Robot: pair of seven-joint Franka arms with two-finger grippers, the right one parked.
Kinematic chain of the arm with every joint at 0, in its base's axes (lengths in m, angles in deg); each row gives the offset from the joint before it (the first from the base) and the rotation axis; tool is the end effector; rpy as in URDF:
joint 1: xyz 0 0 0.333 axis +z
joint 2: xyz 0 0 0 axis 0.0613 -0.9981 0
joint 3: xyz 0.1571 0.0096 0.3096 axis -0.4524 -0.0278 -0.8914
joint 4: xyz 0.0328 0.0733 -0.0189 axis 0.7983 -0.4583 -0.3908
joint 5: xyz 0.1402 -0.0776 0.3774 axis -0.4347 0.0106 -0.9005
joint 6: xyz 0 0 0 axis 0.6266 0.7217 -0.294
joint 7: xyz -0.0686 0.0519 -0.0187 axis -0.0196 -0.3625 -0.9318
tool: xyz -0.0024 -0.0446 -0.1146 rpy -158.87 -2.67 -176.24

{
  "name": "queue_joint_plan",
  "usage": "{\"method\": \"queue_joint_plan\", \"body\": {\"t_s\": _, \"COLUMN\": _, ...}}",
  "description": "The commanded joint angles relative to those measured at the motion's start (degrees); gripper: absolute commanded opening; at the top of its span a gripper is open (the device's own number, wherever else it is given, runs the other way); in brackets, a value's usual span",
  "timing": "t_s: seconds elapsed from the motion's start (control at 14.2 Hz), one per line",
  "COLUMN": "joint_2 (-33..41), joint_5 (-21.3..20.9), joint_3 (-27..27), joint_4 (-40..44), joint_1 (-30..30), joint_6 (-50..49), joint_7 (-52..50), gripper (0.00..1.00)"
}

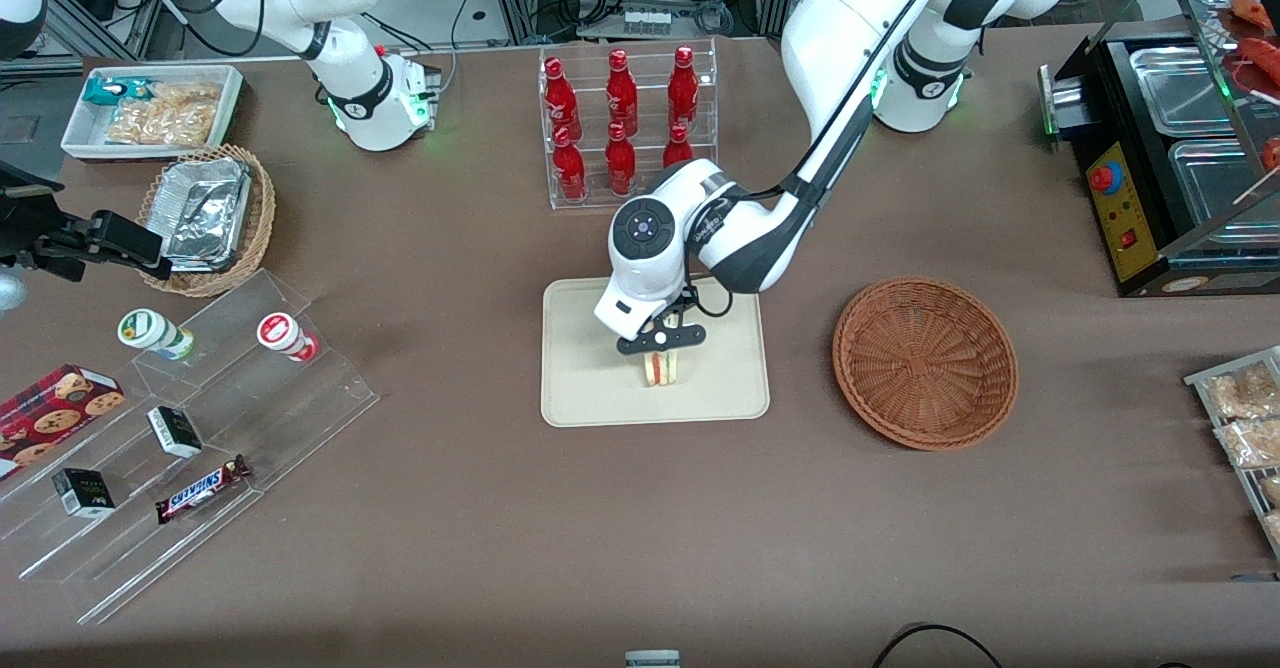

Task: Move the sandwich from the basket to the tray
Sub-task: 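Lower the sandwich onto the tray and open the left gripper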

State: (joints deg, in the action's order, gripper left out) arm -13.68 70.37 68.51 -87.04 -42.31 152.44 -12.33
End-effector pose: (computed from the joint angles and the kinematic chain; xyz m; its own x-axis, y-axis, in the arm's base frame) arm 0.5155 -0.5331 0.2530 0.9855 0.1420 -0.0932 0.1392 -0.9896 -0.0359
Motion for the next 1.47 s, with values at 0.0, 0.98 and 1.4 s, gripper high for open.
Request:
{"method": "queue_joint_plan", "body": {"t_s": 0.0, "joint_2": -1.1, "joint_5": -0.3, "joint_3": -0.5, "joint_4": 1.6, "joint_1": -0.2, "joint_6": 0.3, "joint_7": -0.2, "gripper": 0.50}}
{"method": "queue_joint_plan", "body": {"t_s": 0.98, "joint_2": 12.2, "joint_5": -0.2, "joint_3": -4.7, "joint_4": 2.1, "joint_1": -0.1, "joint_6": -13.0, "joint_7": -1.0, "gripper": 1.00}}
{"method": "queue_joint_plan", "body": {"t_s": 1.4, "joint_2": 15.3, "joint_5": 0.1, "joint_3": -11.1, "joint_4": -1.6, "joint_1": -0.1, "joint_6": -15.9, "joint_7": 2.4, "gripper": 1.00}}
